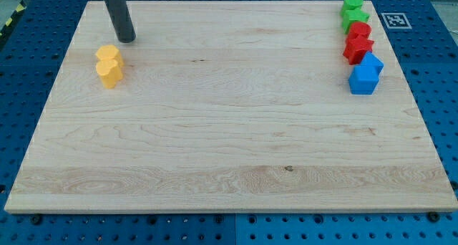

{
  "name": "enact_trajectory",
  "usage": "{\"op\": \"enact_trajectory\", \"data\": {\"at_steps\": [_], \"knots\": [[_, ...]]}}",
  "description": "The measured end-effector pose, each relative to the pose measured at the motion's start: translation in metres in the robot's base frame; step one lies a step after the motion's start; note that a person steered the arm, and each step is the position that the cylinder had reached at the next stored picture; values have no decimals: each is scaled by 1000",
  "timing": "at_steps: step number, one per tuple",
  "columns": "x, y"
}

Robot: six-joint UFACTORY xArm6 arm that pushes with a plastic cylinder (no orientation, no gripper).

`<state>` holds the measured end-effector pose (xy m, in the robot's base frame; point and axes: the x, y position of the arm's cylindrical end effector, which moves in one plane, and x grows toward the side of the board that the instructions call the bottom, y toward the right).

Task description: Move your arm away from yellow blocks

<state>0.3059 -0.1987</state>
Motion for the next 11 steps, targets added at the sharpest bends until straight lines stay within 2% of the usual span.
{"op": "enact_trajectory", "data": {"at_steps": [1,3,4,5,6,8,11], "knots": [[25,0],[39,0],[39,0],[19,8],[13,40],[13,55],[16,18]]}}
